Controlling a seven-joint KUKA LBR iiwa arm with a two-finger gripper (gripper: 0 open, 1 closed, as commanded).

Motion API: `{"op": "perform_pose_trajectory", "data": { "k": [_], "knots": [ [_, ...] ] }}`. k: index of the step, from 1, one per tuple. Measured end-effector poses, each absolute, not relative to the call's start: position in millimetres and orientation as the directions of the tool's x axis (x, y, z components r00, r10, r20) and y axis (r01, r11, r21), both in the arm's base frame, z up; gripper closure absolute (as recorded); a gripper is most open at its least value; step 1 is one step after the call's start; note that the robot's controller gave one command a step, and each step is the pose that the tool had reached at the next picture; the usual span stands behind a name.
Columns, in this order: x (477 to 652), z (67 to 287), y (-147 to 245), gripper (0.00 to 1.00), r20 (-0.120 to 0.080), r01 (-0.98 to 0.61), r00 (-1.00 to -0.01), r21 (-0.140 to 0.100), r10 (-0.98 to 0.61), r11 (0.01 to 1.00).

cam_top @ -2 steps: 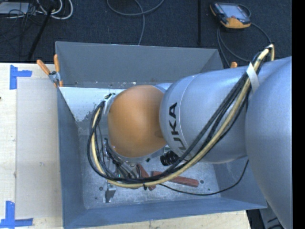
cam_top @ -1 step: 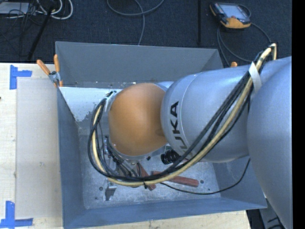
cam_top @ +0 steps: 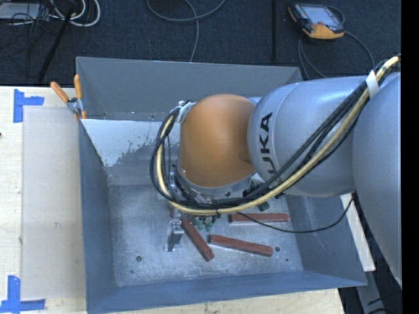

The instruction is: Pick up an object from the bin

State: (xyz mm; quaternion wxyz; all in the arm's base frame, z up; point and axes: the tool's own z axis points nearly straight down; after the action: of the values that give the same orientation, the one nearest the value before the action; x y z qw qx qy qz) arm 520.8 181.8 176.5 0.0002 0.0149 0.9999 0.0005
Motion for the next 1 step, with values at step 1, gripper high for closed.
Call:
{"op": "perform_pose_trajectory", "data": {
  "k": [1],
  "knots": [
    [517.4, 135.5, 153.8, 0.00, -0.001, -0.089, -0.996, -0.001, -0.089, 0.996]
  ]
}}
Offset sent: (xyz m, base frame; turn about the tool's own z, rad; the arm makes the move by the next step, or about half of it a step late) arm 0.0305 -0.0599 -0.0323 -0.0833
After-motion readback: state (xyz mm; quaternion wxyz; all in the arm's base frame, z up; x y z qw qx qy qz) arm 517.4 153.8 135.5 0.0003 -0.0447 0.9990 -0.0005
